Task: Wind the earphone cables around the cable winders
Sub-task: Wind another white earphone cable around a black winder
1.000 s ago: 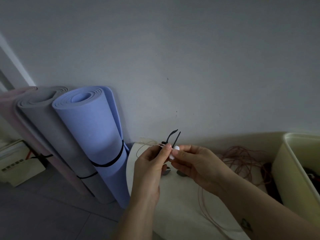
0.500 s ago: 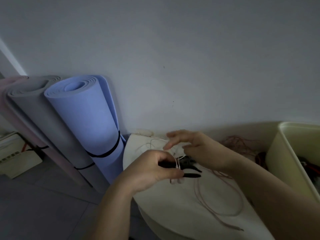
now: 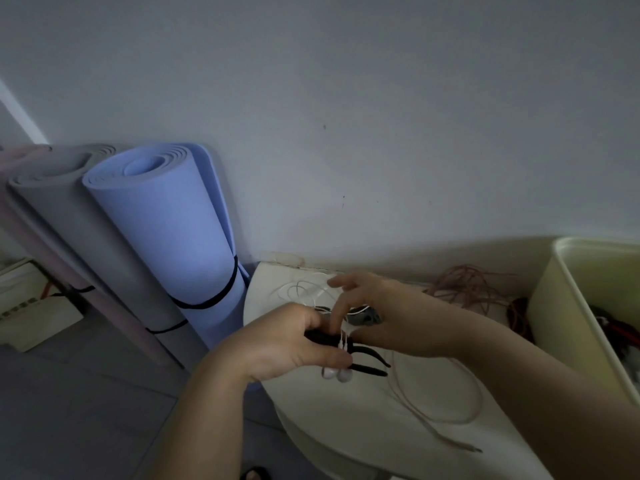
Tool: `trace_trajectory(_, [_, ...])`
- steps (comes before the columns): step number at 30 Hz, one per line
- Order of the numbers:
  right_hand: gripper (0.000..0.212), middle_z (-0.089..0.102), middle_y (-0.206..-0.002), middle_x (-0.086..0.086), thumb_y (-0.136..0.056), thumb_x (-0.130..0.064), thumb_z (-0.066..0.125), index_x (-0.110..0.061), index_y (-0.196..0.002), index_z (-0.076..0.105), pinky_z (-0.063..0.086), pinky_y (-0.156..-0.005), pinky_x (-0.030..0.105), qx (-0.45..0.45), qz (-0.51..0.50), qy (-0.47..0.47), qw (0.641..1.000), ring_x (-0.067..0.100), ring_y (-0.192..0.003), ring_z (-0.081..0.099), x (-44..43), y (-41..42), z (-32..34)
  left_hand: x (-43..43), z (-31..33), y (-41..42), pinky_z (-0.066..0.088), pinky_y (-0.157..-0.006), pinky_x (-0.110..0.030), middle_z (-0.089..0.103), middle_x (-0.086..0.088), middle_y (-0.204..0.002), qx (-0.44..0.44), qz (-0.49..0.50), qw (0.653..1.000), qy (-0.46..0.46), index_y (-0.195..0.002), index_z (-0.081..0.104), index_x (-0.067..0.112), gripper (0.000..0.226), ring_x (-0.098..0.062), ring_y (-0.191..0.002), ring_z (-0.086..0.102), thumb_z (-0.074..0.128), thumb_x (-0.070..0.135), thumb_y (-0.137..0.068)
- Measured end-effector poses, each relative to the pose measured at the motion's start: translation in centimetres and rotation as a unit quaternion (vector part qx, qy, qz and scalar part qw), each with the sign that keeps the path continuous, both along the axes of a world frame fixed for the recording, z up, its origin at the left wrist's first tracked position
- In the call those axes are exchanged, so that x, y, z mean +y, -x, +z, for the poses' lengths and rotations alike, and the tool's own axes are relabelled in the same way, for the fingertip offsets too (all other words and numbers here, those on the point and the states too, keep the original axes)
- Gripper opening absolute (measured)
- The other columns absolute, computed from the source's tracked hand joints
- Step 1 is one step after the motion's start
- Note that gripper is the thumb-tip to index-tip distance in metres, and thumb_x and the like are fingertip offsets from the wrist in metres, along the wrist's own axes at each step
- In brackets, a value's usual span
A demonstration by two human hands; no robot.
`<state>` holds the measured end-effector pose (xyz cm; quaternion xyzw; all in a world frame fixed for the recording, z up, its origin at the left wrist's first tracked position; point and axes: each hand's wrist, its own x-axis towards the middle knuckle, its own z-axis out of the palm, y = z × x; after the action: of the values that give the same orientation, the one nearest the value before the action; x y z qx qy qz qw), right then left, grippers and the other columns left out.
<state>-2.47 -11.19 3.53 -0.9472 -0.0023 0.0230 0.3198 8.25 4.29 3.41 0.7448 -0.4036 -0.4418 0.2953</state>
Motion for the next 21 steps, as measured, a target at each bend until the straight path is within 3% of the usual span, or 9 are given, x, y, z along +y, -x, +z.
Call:
trace_trajectory(6, [0.004, 0.047, -0.137, -0.014, -0.085, -0.029, 0.069, -0.031, -0.088, 0.072, 0.037, -0.097, 0.015, 0.003, -0.023, -0.013, 1.000, -0.006, -0.113, 0.046, -0.3, -0.2, 0.2, 0.1, 0.2, 0.0, 0.045, -0.078, -0.008, 0.071, 0.018, -0.075, -0.003, 0.013, 1.000, 0.019, -0.085, 0.072, 0.029, 0.008, 0.007, -0.080, 0.064, 0.076, 0.026, -0.080])
trace_trajectory(9, [0.011, 0.054, -0.128, -0.019, -0.081, -0.030, 0.072, -0.039, -0.077, 0.067, 0.037, -0.093, 0.009, 0.035, -0.033, -0.066, 0.997, -0.011, -0.107, 0.050, -1.1, 0.3, 0.7, 0.2, 0.1, -0.2, 0.047, -0.079, -0.013, 0.074, 0.008, -0.080, 0.029, 0.029, 0.998, 0.040, -0.089, 0.072, 0.022, 0.009, 0.003, -0.078, 0.066, 0.075, 0.021, -0.080])
trace_trajectory(11, [0.007, 0.064, -0.115, -0.016, -0.080, -0.030, 0.073, -0.036, -0.078, 0.070, 0.039, -0.097, 0.016, 0.045, -0.043, -0.129, 0.990, -0.009, -0.103, 0.056, -1.6, 0.5, 0.7, 0.4, 0.2, -0.2, 0.049, -0.078, -0.015, 0.075, 0.001, -0.083, 0.060, 0.041, 0.995, 0.066, -0.090, 0.071, 0.017, 0.012, -0.002, -0.078, 0.067, 0.076, 0.019, -0.078])
trace_trajectory(14, [0.003, 0.073, -0.093, 0.002, -0.082, -0.023, 0.070, -0.023, -0.083, 0.073, 0.046, -0.092, 0.032, 0.044, -0.062, -0.245, 0.966, 0.006, -0.088, 0.063, -2.1, 0.5, 0.3, 0.3, 0.2, -0.1, 0.051, -0.077, -0.018, 0.074, 0.001, -0.081, 0.073, 0.066, 0.990, 0.106, -0.088, 0.069, 0.017, 0.027, -0.006, -0.082, 0.068, 0.079, 0.028, -0.064])
trace_trajectory(21, [0.012, 0.063, -0.075, 0.008, -0.077, -0.018, 0.061, -0.016, -0.072, 0.071, 0.041, -0.070, 0.025, 0.082, -0.061, -0.468, 0.878, 0.022, -0.074, 0.054, -1.6, -0.1, -1.1, 0.0, 0.8, 0.4, 0.049, -0.068, -0.014, 0.071, 0.009, -0.074, 0.052, 0.106, 0.979, 0.166, -0.086, 0.065, 0.016, 0.033, -0.002, -0.073, 0.066, 0.078, 0.028, -0.059])
